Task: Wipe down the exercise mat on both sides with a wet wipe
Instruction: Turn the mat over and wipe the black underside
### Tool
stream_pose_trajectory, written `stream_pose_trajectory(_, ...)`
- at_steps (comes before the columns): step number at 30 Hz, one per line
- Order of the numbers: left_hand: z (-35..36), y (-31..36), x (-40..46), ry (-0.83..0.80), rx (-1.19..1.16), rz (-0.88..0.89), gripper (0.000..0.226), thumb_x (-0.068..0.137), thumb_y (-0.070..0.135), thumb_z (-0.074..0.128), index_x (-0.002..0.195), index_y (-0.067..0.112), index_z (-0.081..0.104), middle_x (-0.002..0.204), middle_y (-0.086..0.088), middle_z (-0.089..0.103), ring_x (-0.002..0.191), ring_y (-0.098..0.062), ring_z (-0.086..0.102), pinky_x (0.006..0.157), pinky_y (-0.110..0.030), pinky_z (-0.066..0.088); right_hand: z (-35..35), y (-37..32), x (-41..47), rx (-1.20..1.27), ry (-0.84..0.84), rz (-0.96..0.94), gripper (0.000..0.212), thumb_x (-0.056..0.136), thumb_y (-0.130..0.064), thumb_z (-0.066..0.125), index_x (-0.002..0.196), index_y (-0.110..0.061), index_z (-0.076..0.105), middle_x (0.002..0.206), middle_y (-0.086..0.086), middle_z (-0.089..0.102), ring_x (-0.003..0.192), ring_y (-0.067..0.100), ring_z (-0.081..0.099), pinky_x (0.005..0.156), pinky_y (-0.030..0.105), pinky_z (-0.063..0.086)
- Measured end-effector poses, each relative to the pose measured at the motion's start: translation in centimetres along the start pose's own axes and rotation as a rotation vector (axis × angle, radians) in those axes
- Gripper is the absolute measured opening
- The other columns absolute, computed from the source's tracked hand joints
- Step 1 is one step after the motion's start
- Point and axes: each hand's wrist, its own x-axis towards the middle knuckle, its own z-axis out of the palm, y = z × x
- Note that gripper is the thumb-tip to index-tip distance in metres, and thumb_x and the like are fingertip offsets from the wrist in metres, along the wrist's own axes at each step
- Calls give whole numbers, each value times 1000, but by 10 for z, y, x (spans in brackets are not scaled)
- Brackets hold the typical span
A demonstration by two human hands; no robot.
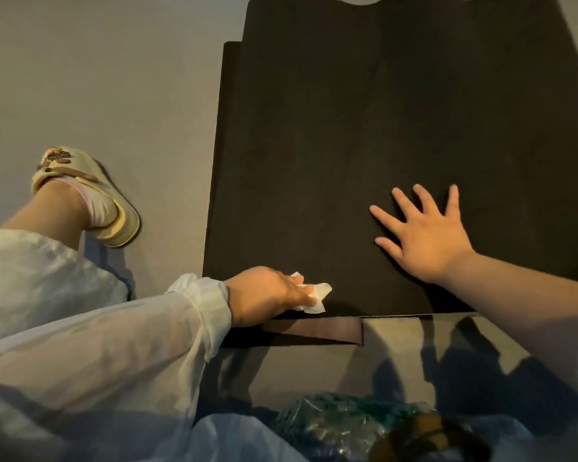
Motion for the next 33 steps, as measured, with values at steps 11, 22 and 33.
stream_pose_trajectory(11,-159,-12,62,711,-556,-93,26,99,15,42,118,9,59,107,-6,60,96,-12,59,84,-23,51,38,-8,-6,132,76,54,53,94,-52,7,145,-40,11,156,3,20,145,31,9,110,61,2)
stream_pose_trajectory(22,-203,-25,177,921,-40,-240,38,99,12,39,136,4,43,139,-15,45,132,-31,37,105,-32,29,37,-7,-2,192,205,30,53,87,-43,29,135,-30,50,143,9,45,133,38,37,103,66,20)
stream_pose_trajectory(33,-111,-27,130,610,-345,5,41,102,30,36,143,25,39,132,15,50,135,0,23,100,1,12,35,-6,-2,198,158,37,55,88,-43,25,138,-32,46,147,8,41,136,37,33,106,64,16)
